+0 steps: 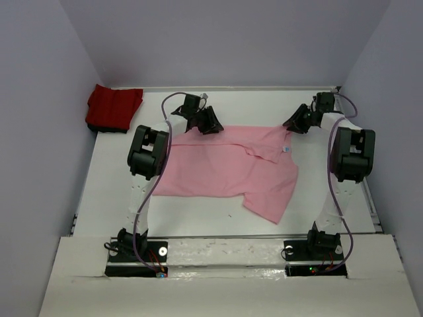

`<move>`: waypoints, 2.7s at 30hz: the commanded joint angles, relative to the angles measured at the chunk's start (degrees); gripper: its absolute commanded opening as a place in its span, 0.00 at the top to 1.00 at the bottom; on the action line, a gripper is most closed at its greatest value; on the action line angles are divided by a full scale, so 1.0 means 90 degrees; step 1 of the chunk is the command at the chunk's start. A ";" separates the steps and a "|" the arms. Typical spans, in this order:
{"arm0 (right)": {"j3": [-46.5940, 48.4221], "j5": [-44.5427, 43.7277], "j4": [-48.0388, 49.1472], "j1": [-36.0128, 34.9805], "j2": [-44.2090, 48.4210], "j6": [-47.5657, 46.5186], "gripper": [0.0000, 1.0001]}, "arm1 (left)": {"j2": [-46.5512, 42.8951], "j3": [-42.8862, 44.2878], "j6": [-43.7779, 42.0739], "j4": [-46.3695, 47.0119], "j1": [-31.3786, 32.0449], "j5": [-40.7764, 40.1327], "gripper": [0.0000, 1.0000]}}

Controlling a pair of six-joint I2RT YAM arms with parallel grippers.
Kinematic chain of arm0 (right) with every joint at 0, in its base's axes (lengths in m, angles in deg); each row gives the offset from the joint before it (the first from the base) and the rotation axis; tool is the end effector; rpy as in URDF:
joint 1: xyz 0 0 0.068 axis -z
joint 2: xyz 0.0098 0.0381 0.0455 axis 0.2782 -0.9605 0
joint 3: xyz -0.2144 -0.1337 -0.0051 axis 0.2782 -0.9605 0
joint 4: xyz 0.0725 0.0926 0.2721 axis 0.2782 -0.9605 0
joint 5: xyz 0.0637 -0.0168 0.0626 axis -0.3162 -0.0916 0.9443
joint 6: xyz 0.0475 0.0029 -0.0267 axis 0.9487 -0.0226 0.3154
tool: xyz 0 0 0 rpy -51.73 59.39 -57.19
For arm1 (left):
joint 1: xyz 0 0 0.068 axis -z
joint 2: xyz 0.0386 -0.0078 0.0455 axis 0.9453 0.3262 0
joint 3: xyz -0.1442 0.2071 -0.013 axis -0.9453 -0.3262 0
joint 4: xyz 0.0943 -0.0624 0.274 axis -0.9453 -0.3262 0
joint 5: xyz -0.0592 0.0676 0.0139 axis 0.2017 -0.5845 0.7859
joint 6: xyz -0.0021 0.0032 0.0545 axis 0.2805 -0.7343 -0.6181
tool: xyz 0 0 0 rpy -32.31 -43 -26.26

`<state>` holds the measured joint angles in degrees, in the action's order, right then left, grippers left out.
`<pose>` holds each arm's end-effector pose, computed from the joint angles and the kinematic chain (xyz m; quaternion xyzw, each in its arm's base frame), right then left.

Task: Fold and stack the t-shirts
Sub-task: Fold the flattened tshirt in 1/3 of the way

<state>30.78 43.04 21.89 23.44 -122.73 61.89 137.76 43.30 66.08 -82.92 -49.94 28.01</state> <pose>0.4814 -0.0451 0.1335 0.2306 0.8911 0.2786 0.2743 0.5007 -0.2117 0.1140 0.0100 0.8678 -0.4077 0.2838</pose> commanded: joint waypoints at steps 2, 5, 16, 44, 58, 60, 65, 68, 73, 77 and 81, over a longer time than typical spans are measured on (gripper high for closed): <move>0.0136 0.0100 0.0076 0.0381 0.0389 -0.0360 0.60 | -0.0279 0.0078 -0.0317 -0.0223 -0.0011 -0.0032 0.55; 0.0126 0.0177 0.0086 0.0440 0.0282 -0.0439 0.59 | -0.0123 0.0430 -0.0512 -0.0828 -0.0011 -0.0383 0.57; 0.0282 0.0637 0.0379 0.0440 -0.0051 -0.0156 0.60 | -0.0083 0.0558 -0.0708 -0.1308 0.0009 -0.0609 0.58; 0.0605 0.0891 0.0741 0.0323 -0.0324 -0.0302 0.60 | -0.0151 0.0558 -0.0679 -0.1318 -0.0001 -0.0541 0.58; 0.0820 0.0871 0.0457 0.0323 -0.0305 -0.0293 0.59 | -0.0112 0.0656 -0.0669 -0.1347 0.0009 -0.0531 0.58; 0.0771 0.0871 0.0448 0.0323 -0.0314 -0.0283 0.59 | -0.0103 0.0666 -0.0679 -0.1347 0.0018 -0.0531 0.58; 0.0693 0.0881 0.0457 0.0264 -0.0305 -0.0273 0.60 | -0.0093 0.0675 -0.0689 -0.1386 0.0018 -0.0550 0.58; 0.0615 0.0871 0.0457 0.0196 -0.0295 -0.0254 0.60 | -0.0064 0.0705 -0.0679 -0.1396 0.0018 -0.0541 0.58; 0.0478 0.0852 0.0516 0.0069 -0.0246 -0.0234 0.60 | -0.0034 0.0812 -0.0689 -0.1454 0.0009 -0.0550 0.58; 0.0420 0.0842 0.0525 0.0010 -0.0236 -0.0225 0.60 | -0.0005 0.0871 -0.0698 -0.1484 0.0018 -0.0560 0.58; 0.0361 0.0716 0.0516 0.0010 -0.0158 -0.0322 0.60 | 0.0014 0.0880 -0.0689 -0.1493 0.0018 -0.0560 0.58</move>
<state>34.60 50.23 25.75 23.68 -126.99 59.95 138.07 49.01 60.99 -94.92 -49.92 22.91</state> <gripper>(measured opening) 0.404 0.424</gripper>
